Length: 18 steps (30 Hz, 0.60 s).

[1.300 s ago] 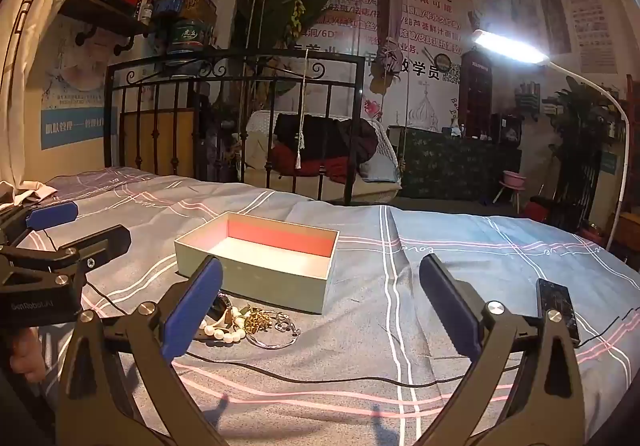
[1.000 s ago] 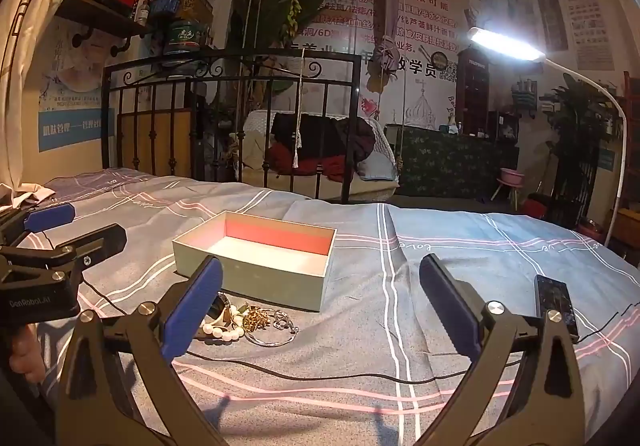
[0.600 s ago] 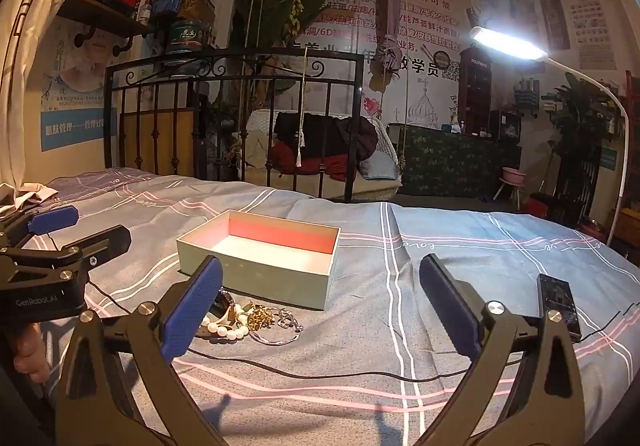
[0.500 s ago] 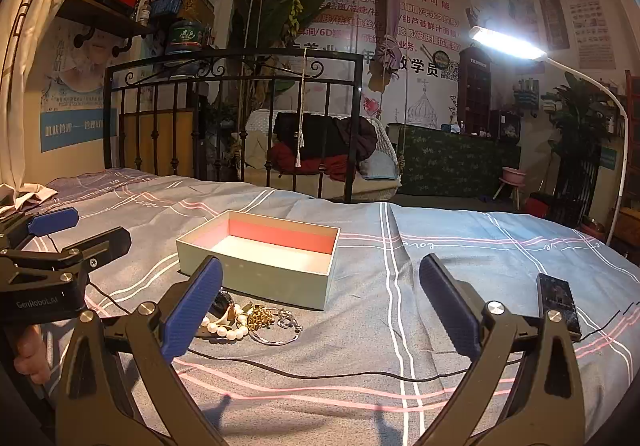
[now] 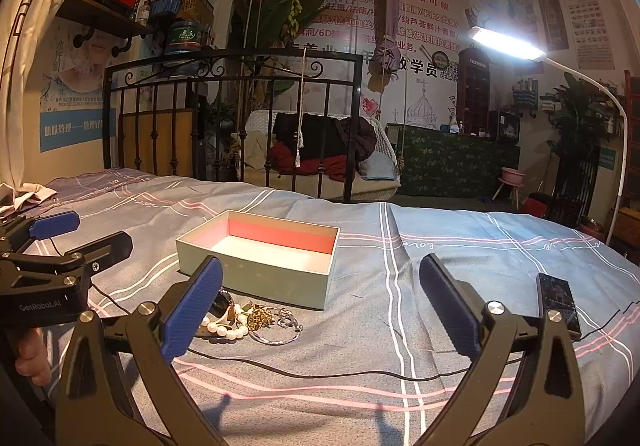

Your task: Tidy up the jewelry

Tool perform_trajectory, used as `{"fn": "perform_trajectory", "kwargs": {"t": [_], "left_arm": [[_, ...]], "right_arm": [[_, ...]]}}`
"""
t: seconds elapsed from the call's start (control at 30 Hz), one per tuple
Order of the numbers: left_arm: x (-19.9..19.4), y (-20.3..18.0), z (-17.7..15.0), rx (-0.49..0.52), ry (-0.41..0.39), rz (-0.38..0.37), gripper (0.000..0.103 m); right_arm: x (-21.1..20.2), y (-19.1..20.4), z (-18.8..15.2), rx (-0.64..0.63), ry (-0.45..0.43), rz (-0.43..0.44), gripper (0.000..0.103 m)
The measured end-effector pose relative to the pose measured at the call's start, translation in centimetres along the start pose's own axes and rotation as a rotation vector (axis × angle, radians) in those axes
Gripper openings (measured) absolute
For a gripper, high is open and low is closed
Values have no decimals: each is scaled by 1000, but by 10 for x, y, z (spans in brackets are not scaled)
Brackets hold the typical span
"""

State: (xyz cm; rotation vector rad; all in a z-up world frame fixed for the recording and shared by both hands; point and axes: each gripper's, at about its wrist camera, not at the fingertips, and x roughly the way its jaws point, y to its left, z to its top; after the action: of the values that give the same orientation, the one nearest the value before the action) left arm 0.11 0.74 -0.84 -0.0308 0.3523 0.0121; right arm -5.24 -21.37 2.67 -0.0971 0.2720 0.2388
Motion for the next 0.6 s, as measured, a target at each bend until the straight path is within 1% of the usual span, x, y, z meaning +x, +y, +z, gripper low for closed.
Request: {"fn": "perform_trajectory", "kwargs": {"t": [0.6], "left_arm": [[2,1,-1,-3,3,-2,96]], "right_arm": [[2,1,-3,0,4,8,97]]}}
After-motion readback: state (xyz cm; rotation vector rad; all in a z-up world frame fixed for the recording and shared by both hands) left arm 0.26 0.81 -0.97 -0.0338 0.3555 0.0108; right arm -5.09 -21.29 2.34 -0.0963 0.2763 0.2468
